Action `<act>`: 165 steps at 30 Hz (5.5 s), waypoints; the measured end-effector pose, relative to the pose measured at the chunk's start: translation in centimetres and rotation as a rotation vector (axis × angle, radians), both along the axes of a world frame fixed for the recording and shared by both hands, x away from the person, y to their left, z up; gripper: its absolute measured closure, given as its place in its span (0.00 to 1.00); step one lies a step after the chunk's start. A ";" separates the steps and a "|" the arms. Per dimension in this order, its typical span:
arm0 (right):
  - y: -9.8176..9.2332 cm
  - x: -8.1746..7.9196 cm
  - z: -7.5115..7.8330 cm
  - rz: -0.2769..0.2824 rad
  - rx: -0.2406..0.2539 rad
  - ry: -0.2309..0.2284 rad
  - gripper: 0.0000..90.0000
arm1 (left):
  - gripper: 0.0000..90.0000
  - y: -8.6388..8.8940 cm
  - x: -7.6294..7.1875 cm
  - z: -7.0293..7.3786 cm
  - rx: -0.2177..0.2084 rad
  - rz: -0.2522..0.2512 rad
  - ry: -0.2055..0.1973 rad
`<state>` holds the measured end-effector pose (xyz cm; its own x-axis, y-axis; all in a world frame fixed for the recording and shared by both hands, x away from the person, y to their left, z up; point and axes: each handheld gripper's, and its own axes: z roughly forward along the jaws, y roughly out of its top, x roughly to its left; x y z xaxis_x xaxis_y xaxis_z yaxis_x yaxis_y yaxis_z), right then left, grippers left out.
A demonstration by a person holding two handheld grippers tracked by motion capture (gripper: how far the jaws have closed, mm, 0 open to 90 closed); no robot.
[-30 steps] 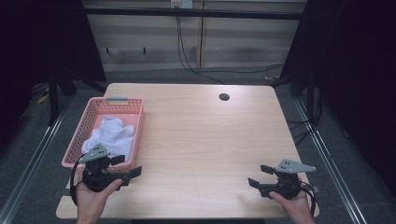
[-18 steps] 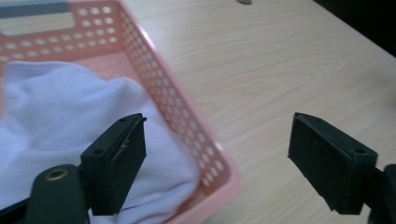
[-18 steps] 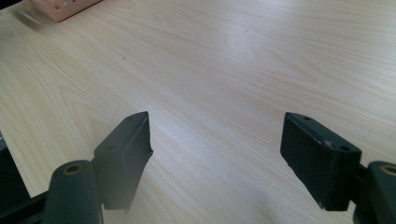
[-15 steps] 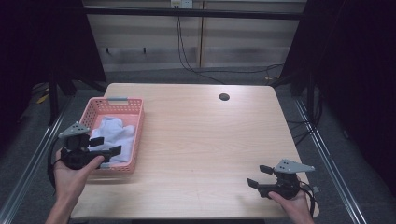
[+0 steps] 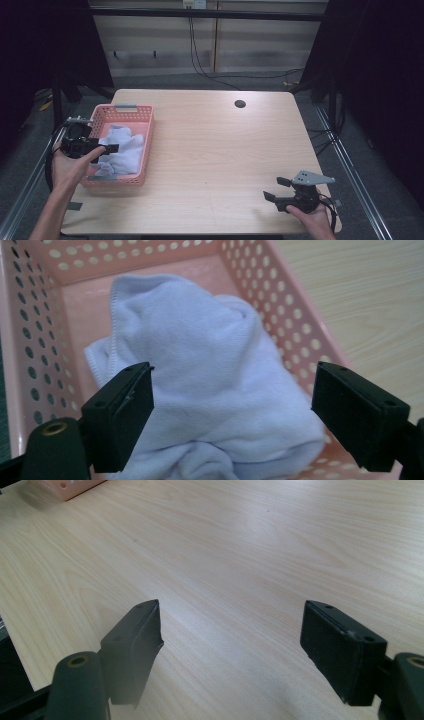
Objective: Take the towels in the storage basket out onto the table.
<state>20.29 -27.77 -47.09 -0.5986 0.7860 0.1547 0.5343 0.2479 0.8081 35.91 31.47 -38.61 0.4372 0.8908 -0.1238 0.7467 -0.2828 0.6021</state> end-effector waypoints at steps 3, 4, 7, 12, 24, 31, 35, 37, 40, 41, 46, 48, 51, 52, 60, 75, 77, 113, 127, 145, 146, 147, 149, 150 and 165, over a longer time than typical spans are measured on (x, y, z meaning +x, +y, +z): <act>0.1 0.0 0.0 0.005 0.000 0.001 0.27 | 0.18 -0.4 1.6 -0.7 0.016 -0.007 0.037; 0.1 0.0 0.0 0.004 0.000 0.003 0.27 | 0.18 -0.4 2.0 -0.9 0.031 -0.010 0.055; 0.1 0.0 0.0 0.003 0.001 0.002 0.27 | 0.18 -0.4 2.8 -1.2 0.050 -0.003 0.071; 0.0 0.0 -0.1 0.004 0.004 0.001 0.27 | 0.18 -1.0 4.0 -2.5 0.066 -0.067 0.131; 0.1 0.1 -0.1 0.011 0.001 0.006 0.27 | 0.11 -2.5 5.2 -5.1 0.135 -0.056 0.297; 0.2 0.1 -0.1 0.022 -0.004 0.006 0.27 | 0.00 -3.1 6.0 -6.4 0.178 -0.038 0.377; 0.2 0.1 -0.1 0.025 -0.004 0.008 0.27 | 0.00 -3.2 6.0 -7.2 0.199 -0.039 0.393; 0.2 0.1 -0.1 0.026 -0.005 0.008 0.27 | 0.00 -3.4 5.9 -7.4 0.216 -0.039 0.386; 0.3 0.0 -0.1 0.030 -0.005 0.012 0.28 | 0.00 -3.8 6.2 -7.7 0.245 -0.024 0.420; 0.3 0.0 -0.1 0.030 -0.005 0.012 0.28 | 0.00 -3.8 6.4 -7.8 0.246 -0.019 0.437; 0.2 -0.2 -0.1 0.040 -0.008 0.007 0.28 | 0.11 -4.4 6.6 -7.7 0.308 -0.015 0.442; 0.2 -0.2 -0.1 0.039 -0.007 0.005 0.28 | 0.16 -4.5 6.6 -7.7 0.320 -0.005 0.437; 0.2 -0.2 -0.1 0.041 -0.006 0.006 0.28 | 0.24 -4.6 6.7 -7.5 0.336 -0.002 0.435; 0.2 -0.2 -0.1 0.043 -0.006 0.005 0.28 | 0.30 -4.6 6.7 -7.4 0.342 -0.011 0.434; 0.3 -0.1 -0.2 0.041 -0.011 0.011 0.28 | 0.52 -4.0 6.7 -7.0 0.357 -0.021 0.407; 0.2 -0.1 -0.1 0.035 -0.009 0.008 0.28 | 0.58 -3.3 6.2 -6.7 0.314 -0.021 0.370; 0.3 -0.1 -0.1 0.034 -0.011 0.008 0.28 | 0.58 -3.4 6.0 -6.6 0.299 -0.005 0.361; 0.5 0.1 -0.2 0.035 -0.013 0.017 0.28 | 0.57 0.9 3.0 -0.6 0.004 0.004 0.109; 0.5 0.2 -0.2 0.035 -0.014 0.020 0.28 | 0.57 0.9 2.9 1.9 -0.043 0.009 0.040; 0.5 0.2 -0.2 0.042 -0.015 0.019 0.28 | 0.57 -0.8 4.0 4.9 -0.065 -0.010 -0.026; 0.5 0.2 -0.2 0.043 -0.016 0.019 0.28 | 0.57 -0.9 3.9 5.1 -0.069 -0.011 -0.027; 0.6 0.2 -0.2 0.044 -0.019 0.018 0.28 | 0.57 -0.8 3.9 5.2 -0.075 -0.011 -0.030; 0.6 0.2 -0.2 0.044 -0.018 0.020 0.28 | 0.57 -0.8 3.9 5.4 -0.077 -0.012 -0.035; 0.6 0.2 -0.2 0.044 -0.019 0.020 0.28 | 0.57 -0.8 3.9 5.6 -0.079 -0.009 -0.038; 0.6 0.2 -0.3 0.047 -0.022 0.018 0.28 | 0.56 -1.2 3.7 7.9 -0.083 -0.028 -0.085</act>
